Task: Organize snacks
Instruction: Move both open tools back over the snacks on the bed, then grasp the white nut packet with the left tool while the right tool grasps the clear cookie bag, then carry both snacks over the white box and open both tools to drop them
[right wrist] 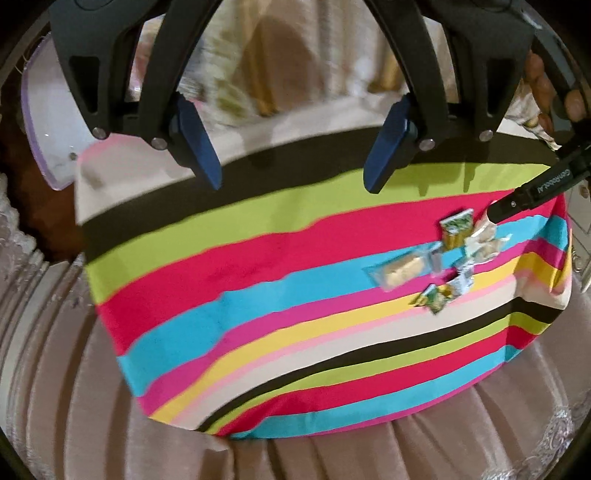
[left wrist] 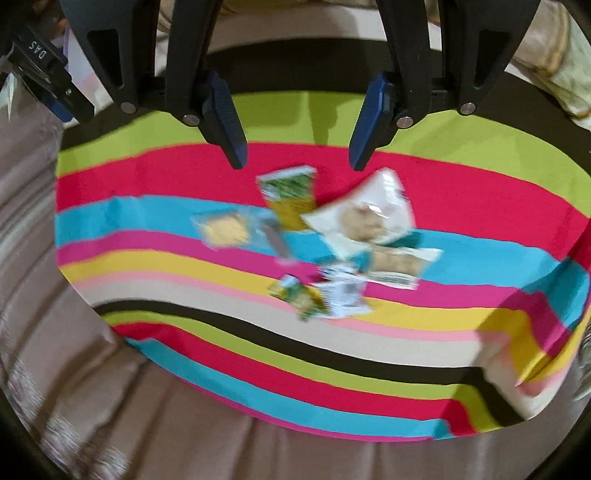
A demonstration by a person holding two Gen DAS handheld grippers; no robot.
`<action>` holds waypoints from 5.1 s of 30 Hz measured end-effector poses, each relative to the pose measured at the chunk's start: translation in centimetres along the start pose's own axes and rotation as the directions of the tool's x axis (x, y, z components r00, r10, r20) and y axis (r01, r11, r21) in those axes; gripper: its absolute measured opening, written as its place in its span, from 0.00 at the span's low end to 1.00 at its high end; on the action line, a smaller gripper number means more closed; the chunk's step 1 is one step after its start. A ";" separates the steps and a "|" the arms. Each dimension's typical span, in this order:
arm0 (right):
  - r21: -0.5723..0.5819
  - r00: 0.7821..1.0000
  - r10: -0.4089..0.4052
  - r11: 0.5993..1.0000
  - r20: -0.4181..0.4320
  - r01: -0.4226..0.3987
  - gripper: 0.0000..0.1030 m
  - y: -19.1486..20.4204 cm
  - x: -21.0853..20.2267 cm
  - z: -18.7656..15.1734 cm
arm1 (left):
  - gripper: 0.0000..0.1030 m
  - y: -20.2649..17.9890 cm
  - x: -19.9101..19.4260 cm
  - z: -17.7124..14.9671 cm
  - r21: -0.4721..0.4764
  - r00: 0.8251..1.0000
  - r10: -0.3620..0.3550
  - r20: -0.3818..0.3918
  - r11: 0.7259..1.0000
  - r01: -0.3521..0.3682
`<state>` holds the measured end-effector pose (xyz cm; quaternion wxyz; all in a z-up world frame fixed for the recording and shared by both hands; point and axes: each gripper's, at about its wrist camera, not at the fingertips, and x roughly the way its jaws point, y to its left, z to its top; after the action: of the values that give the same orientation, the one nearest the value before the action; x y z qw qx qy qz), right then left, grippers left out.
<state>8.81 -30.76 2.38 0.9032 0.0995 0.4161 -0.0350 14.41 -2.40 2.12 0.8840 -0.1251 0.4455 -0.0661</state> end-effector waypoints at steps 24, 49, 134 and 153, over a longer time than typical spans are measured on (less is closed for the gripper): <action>0.072 0.994 0.062 0.996 -0.085 -0.056 0.80 9.3 10.6 4.4 | 0.70 7.7 5.7 7.0 -0.098 0.994 0.109 0.004 0.989 -0.108; 0.027 0.995 0.028 0.999 -0.092 -0.026 0.69 14.5 17.5 8.2 | 0.59 7.7 9.1 7.8 0.000 0.982 0.191 0.007 0.982 -0.191; 0.050 0.975 -0.219 0.975 0.048 0.216 0.38 -8.7 -3.5 -4.6 | 0.54 -15.3 -3.6 -6.0 0.384 0.993 -0.114 0.031 0.919 0.093; 0.173 0.949 -0.313 0.934 -0.025 0.313 0.38 -17.7 -4.4 -8.2 | 0.54 -24.4 -4.2 -11.7 0.544 0.970 -0.213 -0.117 0.803 0.242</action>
<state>-2.70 -46.49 -2.16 0.8744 0.1109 0.4207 -0.2149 2.43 -26.79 5.51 0.8562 0.0856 0.4110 -0.3010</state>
